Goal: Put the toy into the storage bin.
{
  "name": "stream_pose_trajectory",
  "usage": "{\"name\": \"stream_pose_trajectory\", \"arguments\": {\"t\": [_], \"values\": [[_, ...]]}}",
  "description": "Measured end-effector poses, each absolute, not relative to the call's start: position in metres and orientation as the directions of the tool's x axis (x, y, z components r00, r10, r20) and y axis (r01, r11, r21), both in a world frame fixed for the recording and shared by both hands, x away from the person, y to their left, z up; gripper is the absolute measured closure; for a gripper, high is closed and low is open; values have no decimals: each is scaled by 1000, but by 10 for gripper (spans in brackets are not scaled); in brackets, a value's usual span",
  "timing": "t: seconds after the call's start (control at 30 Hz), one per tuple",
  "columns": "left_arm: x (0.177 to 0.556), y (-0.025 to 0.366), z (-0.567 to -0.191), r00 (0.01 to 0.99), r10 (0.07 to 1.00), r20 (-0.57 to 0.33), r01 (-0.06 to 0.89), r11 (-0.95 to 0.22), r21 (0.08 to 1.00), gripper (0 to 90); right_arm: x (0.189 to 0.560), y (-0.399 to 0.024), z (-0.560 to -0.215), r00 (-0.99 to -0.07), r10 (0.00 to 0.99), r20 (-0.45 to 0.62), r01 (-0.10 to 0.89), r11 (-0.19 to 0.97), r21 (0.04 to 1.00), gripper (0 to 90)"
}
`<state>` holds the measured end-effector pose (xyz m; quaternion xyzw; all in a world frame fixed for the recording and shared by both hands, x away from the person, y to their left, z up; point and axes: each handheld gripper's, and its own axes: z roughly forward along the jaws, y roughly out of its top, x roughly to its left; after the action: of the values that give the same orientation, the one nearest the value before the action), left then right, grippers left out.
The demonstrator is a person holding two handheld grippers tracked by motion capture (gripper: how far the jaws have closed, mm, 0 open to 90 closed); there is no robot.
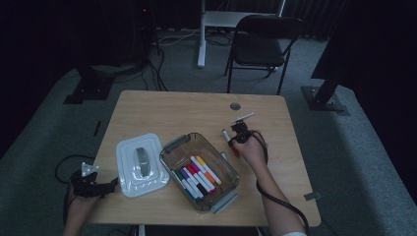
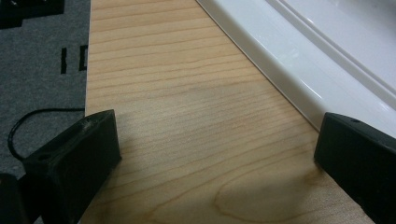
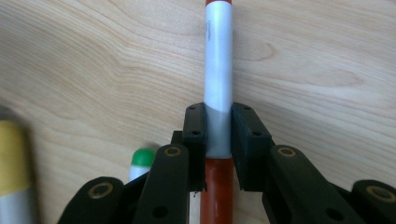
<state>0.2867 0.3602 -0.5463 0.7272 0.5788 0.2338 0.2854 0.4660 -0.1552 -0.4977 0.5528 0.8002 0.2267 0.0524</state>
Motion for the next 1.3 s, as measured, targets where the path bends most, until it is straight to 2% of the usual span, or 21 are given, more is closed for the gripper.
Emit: {"name": "stream_pose_trajectory", "arguments": {"t": [0.5, 0.77, 1.0, 1.3], "values": [[287, 360, -546, 220, 975, 9, 708, -167, 686, 7, 432, -178, -441, -384, 884, 265, 846, 223, 484, 764], [287, 360, -546, 220, 975, 10, 708, -167, 686, 7, 412, -178, -411, -439, 846, 301, 818, 239, 522, 764], [287, 360, -546, 219, 976, 9, 708, -165, 687, 7, 385, -161, -382, -523, 796, 304, 766, 282, 578, 765], [287, 360, -546, 220, 975, 10, 708, -167, 687, 7, 364, -132, -373, -605, 731, 316, 726, 344, 595, 764]]}}
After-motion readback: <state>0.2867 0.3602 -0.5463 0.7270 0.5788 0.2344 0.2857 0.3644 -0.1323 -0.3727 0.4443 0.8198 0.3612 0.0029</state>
